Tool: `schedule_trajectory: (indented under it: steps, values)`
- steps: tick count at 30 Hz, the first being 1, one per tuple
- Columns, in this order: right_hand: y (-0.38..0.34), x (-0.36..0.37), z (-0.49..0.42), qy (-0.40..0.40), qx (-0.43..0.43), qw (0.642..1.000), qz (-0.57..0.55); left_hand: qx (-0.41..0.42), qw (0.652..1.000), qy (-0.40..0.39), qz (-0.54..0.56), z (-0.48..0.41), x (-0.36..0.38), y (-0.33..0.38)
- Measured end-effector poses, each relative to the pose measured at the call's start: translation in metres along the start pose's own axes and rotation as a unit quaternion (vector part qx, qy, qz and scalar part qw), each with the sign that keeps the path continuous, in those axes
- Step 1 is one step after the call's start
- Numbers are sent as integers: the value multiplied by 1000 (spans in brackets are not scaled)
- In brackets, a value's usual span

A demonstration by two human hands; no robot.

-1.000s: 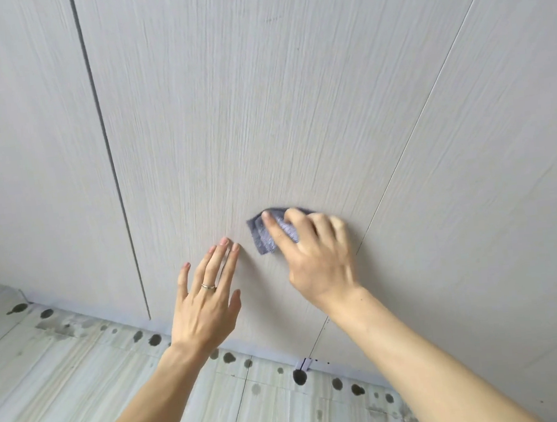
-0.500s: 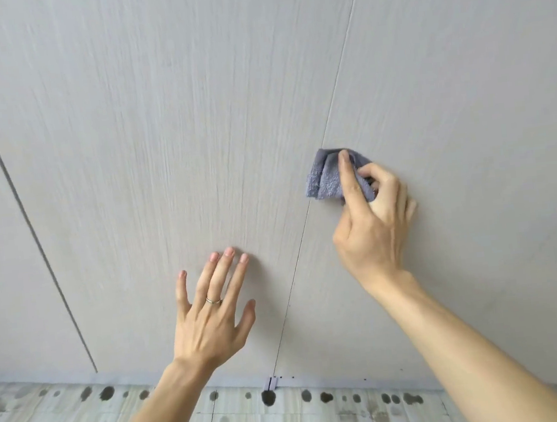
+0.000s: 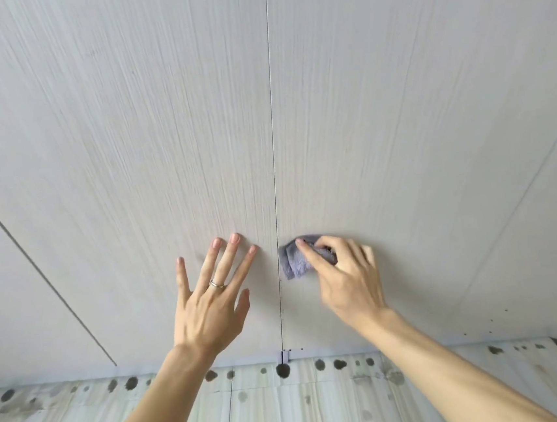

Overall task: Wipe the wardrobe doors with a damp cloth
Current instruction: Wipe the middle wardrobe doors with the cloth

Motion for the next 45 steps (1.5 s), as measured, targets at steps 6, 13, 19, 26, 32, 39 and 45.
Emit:
schedule_trajectory:
  steps: [6,13,19,26,32,39,45]
  values:
    - [-7,-9,-31,86,41,992,-79,-19,1000,-9,18,6,17,2]
    - [-32,41,24,37,-93,995,5,15,1000,7,-23,11,34,-11]
    - [-28,41,35,-19,-59,998,-15,27,999,1,-33,15,37,-14]
    - [-21,32,22,50,23,998,-41,28,997,-57,-33,31,52,-25]
    - [-38,72,66,-12,-41,998,-52,19,999,-40,-14,34,60,-23]
    - [-45,94,89,-44,-86,995,-28,-26,999,-30,15,50,81,-14]
    - [-49,110,110,-66,-114,991,-7,-28,999,-18,13,56,93,-14]
Point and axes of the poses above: each hand's wrist, its own z-axis away from the middle knuckle, its own x-axis out of the palm, y = z × x, the point moved 8 cm from there along -z, towards the middle knuckle, and after that the axes turned 5 degrees about z, right-handed, at the moved point
